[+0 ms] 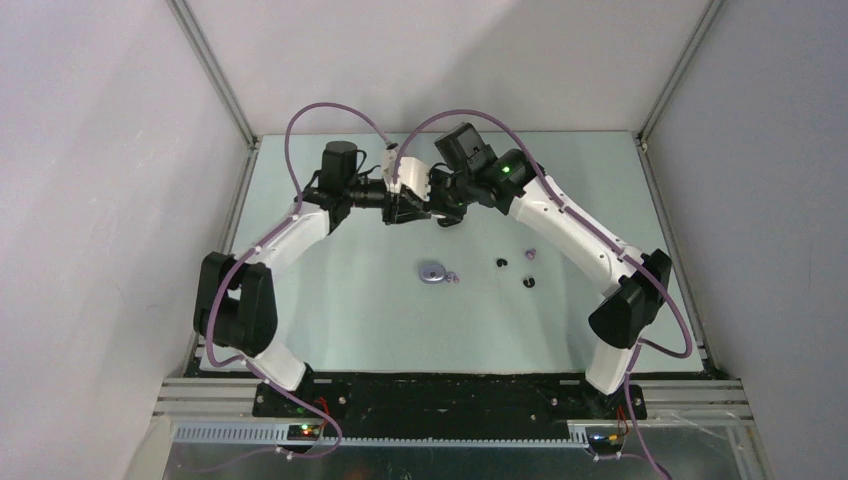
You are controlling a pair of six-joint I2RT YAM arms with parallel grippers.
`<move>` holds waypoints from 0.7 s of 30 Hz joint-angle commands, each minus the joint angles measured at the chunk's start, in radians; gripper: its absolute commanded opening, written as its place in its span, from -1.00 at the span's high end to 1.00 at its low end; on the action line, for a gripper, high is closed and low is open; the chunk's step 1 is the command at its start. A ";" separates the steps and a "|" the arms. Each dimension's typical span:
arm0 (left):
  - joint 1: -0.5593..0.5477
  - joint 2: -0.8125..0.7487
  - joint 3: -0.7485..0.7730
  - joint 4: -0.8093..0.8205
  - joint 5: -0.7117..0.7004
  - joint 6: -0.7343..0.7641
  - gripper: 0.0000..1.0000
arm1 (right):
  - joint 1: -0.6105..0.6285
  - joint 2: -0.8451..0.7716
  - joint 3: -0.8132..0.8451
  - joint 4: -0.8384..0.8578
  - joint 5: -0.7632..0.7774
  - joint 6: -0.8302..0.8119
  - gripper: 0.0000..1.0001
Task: Insert the wireless bluetooth earbuds into the charging case
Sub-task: Place the earbud in the charging case.
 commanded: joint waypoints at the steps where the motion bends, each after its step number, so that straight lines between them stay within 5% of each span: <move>1: 0.001 0.001 0.016 0.023 0.017 -0.022 1.00 | 0.018 -0.043 0.010 0.070 0.047 -0.042 1.00; 14: 0.003 0.049 0.007 0.204 0.031 -0.255 1.00 | 0.005 -0.079 0.009 0.014 0.017 -0.119 1.00; 21: 0.004 0.040 0.007 0.188 0.030 -0.255 1.00 | 0.007 -0.071 -0.019 0.063 0.097 -0.169 1.00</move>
